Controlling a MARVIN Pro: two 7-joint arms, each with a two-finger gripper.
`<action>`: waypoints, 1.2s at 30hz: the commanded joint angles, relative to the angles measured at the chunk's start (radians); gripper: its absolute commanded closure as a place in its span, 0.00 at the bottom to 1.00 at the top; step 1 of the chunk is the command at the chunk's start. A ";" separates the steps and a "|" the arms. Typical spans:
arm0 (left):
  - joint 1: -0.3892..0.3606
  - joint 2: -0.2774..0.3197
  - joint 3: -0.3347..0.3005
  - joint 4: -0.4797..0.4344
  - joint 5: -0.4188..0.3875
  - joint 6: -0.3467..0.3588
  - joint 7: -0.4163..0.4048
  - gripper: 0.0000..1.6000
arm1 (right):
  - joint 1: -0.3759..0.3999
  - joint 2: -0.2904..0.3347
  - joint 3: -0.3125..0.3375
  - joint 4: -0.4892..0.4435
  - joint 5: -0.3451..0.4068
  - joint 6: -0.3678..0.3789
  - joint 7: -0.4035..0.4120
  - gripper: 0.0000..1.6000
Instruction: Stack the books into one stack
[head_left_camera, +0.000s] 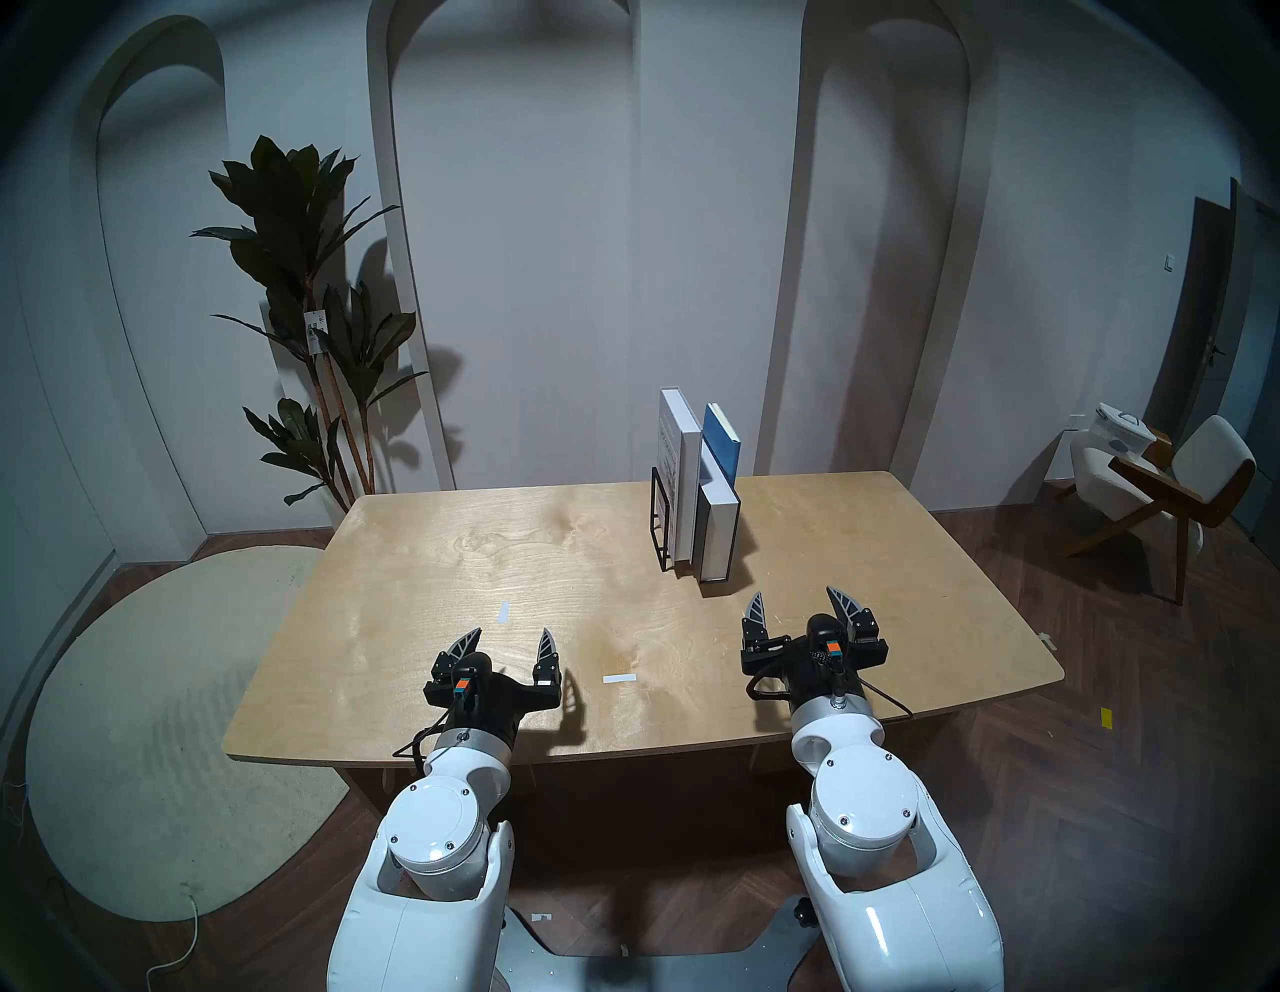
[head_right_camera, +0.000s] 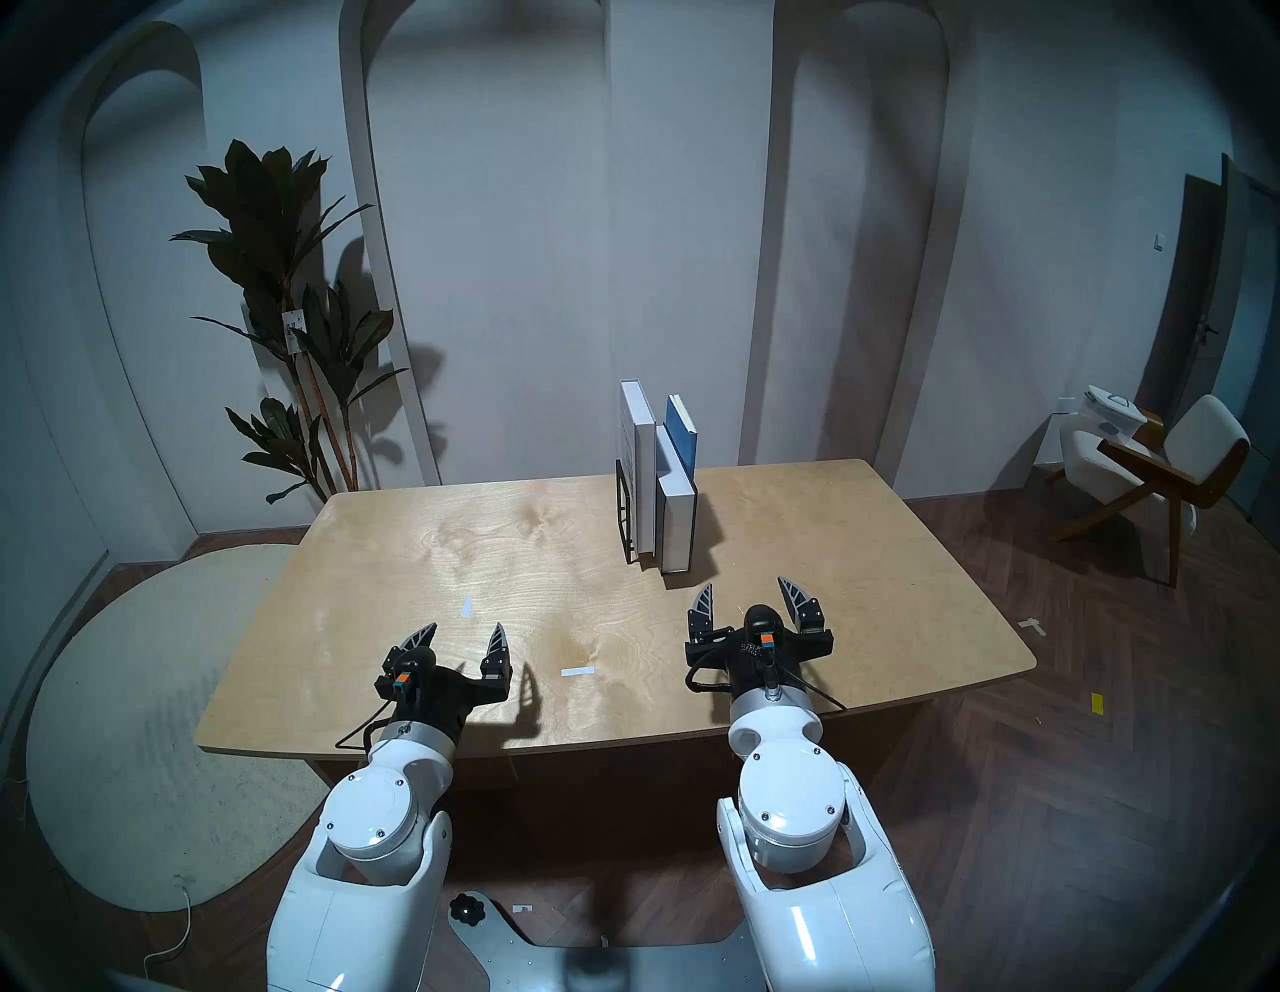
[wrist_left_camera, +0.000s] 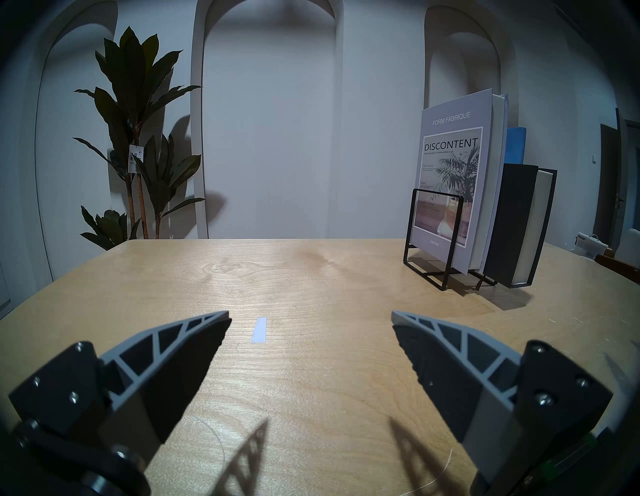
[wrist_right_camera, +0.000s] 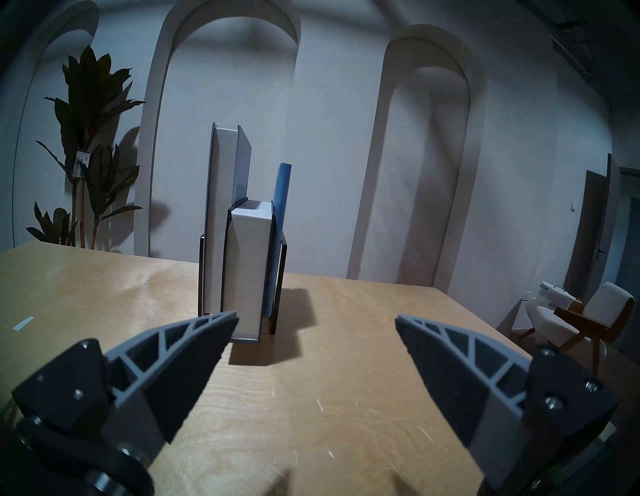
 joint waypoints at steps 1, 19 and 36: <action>-0.003 -0.001 -0.001 -0.019 0.000 -0.004 0.000 0.00 | 0.115 -0.011 -0.011 0.016 -0.032 -0.005 -0.011 0.00; -0.006 -0.006 -0.004 -0.014 0.004 -0.005 -0.004 0.00 | 0.295 -0.010 0.023 0.129 -0.157 -0.005 0.144 0.00; -0.007 -0.010 -0.008 -0.011 0.008 -0.005 -0.009 0.00 | 0.450 -0.043 0.018 0.225 -0.178 -0.011 0.319 0.00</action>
